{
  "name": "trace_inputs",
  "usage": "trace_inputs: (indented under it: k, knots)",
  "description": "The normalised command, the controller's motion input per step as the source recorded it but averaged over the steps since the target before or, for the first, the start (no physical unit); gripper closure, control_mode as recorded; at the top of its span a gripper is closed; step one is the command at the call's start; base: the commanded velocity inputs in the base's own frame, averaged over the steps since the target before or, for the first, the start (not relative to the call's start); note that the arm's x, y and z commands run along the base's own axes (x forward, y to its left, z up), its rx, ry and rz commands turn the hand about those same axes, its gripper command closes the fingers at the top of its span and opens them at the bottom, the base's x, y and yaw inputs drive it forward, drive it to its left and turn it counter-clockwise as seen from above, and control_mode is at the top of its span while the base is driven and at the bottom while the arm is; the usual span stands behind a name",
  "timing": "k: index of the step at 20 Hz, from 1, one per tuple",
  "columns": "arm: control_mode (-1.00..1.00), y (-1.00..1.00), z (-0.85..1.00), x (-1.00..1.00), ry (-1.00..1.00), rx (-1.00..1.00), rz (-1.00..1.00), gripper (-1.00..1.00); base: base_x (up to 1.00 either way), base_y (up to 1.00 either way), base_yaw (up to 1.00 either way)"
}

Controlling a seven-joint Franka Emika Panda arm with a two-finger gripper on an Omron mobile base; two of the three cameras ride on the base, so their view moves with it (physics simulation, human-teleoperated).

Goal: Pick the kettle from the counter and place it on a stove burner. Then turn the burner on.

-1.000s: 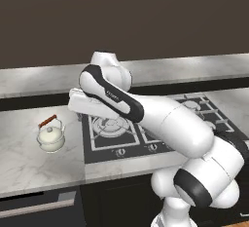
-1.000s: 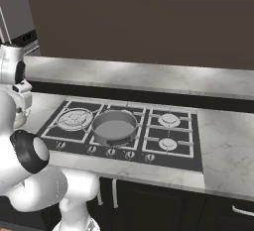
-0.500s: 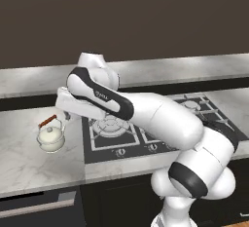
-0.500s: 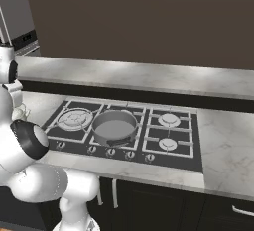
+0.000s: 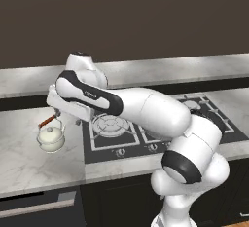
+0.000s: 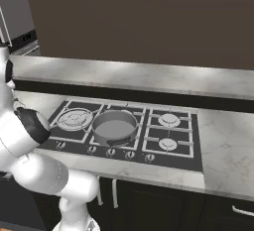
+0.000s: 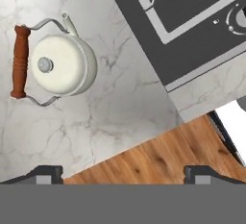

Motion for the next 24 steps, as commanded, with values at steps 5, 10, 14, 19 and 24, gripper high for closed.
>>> trace_inputs:
  k: [5, 10, 14, 19, 24]
  knots:
    - [-1.00, 0.35, -0.11, 0.27, 0.00, -0.04, -0.16, -1.00, 0.00, 0.00, 0.00]
    - [-1.00, 0.38, -0.13, 0.36, 0.01, -0.02, -0.10, -1.00, 0.00, 0.00, 0.00]
    - [-1.00, 0.25, -0.15, 0.47, 0.00, 0.00, -0.03, -1.00, 0.00, 0.00, 0.00]
    - [-1.00, 0.14, -0.22, 0.52, 0.00, 0.00, 0.00, -1.00, 0.00, 0.00, 0.00]
    - [-1.00, 0.29, -0.31, 0.45, 0.00, 0.00, 0.00, -1.00, 0.00, 0.00, 0.00]
